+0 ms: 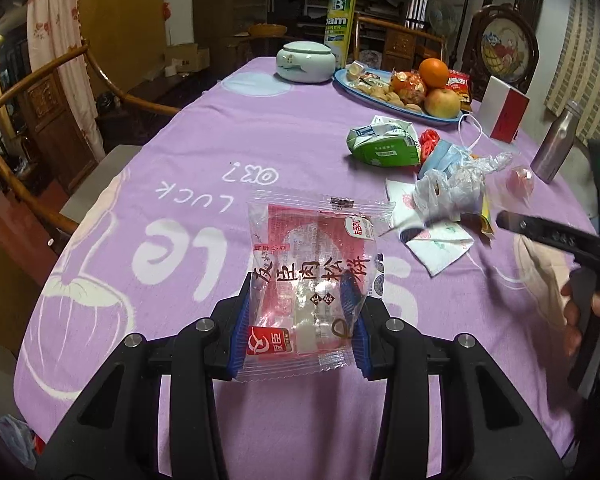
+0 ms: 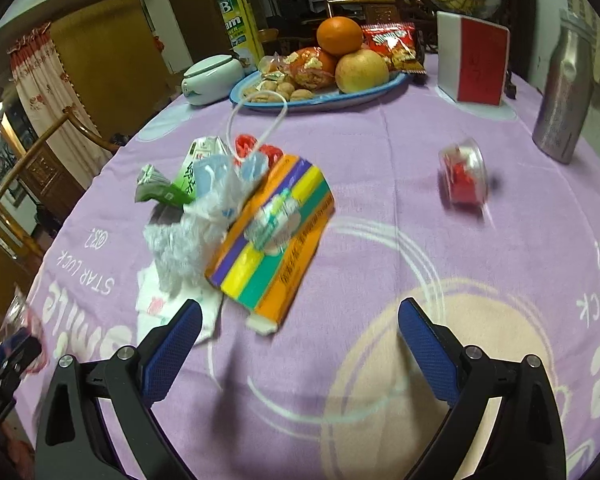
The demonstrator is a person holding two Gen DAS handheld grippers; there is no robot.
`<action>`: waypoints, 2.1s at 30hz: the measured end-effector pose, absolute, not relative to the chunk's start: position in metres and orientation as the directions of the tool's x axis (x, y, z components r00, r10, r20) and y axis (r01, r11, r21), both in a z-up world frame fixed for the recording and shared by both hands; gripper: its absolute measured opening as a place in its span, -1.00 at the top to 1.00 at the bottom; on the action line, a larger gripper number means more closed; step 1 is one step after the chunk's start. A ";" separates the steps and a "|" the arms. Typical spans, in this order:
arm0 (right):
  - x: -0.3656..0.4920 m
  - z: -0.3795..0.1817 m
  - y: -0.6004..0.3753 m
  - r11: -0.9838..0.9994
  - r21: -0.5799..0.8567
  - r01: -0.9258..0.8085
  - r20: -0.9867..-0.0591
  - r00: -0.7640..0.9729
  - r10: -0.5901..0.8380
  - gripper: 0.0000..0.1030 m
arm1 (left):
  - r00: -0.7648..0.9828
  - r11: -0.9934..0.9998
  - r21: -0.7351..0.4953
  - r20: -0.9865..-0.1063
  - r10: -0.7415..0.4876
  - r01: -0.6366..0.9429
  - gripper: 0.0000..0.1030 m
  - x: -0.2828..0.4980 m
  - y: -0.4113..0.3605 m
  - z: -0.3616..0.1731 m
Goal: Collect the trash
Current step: 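Grasp the striped snack box with the right tool while the left tool holds the packet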
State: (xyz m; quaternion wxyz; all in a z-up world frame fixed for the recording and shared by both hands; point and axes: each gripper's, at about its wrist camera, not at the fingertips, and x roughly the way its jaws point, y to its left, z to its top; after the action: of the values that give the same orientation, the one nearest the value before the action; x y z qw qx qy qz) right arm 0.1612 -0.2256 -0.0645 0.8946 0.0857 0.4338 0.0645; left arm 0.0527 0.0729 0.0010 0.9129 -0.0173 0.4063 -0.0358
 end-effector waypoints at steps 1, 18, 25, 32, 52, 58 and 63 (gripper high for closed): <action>0.165 -0.064 -0.223 0.979 0.200 -0.042 -0.770 0.611 0.183 -0.87 | 0.668 0.997 -0.064 -0.740 -0.081 0.050 0.18 0.052 0.074 0.001; 0.220 -0.074 -0.185 0.987 0.141 -0.072 -0.819 0.552 0.157 -0.62 | 0.647 0.993 -0.117 -0.755 -0.103 0.022 0.18 0.041 0.094 -0.010; 0.224 -0.078 -0.172 0.978 0.176 -0.110 -0.827 0.522 0.207 0.36 | 0.632 0.989 -0.146 -0.764 -0.130 0.027 0.18 0.041 0.094 -0.015; 0.199 -0.069 -0.182 0.966 0.223 -0.134 -0.826 0.501 0.260 0.80 | 0.632 0.987 -0.160 -0.763 -0.137 0.021 0.18 0.039 0.101 -0.017; 0.101 -0.060 -0.218 0.944 0.283 -0.172 -0.789 0.517 0.331 0.52 | 0.641 0.984 -0.170 -0.751 -0.158 0.044 0.18 0.027 0.097 -0.013; 0.102 -0.054 -0.228 0.957 0.240 -0.162 -0.776 0.561 0.289 -0.27 | 0.637 0.985 -0.166 -0.755 -0.152 0.038 0.18 0.028 0.096 -0.014; 0.114 -0.071 -0.229 0.926 0.340 -0.164 -0.775 0.509 0.375 -0.12 | 0.626 0.985 -0.161 -0.763 -0.159 0.055 0.18 0.032 0.088 -0.016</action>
State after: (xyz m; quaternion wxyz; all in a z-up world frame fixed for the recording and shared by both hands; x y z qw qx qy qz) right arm 0.1143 -0.2286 -0.0715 0.8614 0.1119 0.4702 0.1564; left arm 0.0318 0.0879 -0.0159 0.8996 -0.0610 0.4283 -0.0596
